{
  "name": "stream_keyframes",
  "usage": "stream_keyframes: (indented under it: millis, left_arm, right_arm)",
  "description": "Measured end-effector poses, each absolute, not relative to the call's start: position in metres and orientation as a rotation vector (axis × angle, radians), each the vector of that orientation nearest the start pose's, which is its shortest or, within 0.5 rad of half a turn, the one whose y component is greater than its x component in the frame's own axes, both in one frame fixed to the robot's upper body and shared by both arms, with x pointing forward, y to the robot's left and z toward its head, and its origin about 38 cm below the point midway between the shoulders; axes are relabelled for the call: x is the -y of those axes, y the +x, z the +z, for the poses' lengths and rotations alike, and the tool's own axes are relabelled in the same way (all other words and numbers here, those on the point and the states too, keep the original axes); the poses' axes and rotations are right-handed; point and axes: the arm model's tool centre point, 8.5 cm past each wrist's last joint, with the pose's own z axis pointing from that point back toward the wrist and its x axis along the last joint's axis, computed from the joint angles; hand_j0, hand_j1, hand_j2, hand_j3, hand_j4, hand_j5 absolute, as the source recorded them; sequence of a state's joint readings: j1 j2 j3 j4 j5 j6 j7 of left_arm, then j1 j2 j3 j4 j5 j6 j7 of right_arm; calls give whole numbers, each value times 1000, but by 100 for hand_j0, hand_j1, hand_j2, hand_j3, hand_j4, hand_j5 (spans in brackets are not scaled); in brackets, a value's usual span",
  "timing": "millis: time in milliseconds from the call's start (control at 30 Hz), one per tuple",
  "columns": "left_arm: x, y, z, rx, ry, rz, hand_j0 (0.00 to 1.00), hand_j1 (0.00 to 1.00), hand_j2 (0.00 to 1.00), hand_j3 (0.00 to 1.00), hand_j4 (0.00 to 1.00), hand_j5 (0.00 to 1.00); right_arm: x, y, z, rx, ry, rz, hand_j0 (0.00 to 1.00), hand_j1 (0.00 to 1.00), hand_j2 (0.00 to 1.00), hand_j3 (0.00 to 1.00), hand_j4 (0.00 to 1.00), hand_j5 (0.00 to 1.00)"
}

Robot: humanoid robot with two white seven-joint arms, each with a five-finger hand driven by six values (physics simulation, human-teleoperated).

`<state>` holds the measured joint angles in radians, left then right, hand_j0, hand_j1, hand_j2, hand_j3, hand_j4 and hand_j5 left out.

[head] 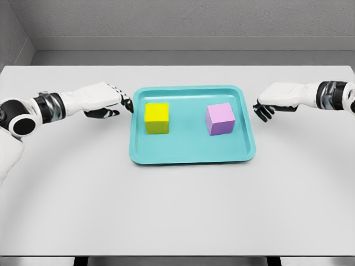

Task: Push two cubes

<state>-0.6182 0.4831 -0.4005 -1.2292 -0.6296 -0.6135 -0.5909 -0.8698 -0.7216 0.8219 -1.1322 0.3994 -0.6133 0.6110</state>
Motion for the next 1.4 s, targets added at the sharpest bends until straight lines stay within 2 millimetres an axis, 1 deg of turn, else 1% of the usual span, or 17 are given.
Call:
stream_keyframes:
  millis: [167,333,467,600,667,933,1167,1267,1400]
  left_arm:
    - [-252,477,171,1429,395,-1968,57,57,57,57,57,57]
    - [-249,476,170,1433,389,-1970,57,57,57,57,57,57]
    - [-248,476,170,1432,388,-1971,57,57,57,57,57,57]
    - [-246,476,168,1426,381,-1977,57,57,57,57,57,57]
    - [-245,476,168,1422,377,-1980,57,57,57,57,57,57]
    - [-237,476,166,1430,359,-1986,57,57,57,57,57,57]
    - [-231,475,164,1439,345,-1988,57,57,57,57,57,57]
    - [-227,476,167,1444,347,-2000,57,57,57,57,57,57]
    - [-222,475,165,1445,336,-2010,57,57,57,57,57,57]
  right_arm:
    - [296,489,197,1155,-354,2178,10,10,10,10,10,10]
    - [282,488,187,1132,-319,2223,10,10,10,10,10,10]
    - [273,488,186,1128,-307,2249,10,10,10,10,10,10]
    - [267,487,181,1123,-290,2264,10,10,10,10,10,10]
    - [265,488,184,1126,-294,2272,10,10,10,10,10,10]
    - [255,486,178,1125,-270,2293,10,10,10,10,10,10]
    - [256,495,199,1144,-320,2292,11,11,11,11,11,11]
    - [257,497,203,1145,-330,2289,11,11,11,11,11,11]
    - [254,499,204,1152,-332,2291,11,11,11,11,11,11]
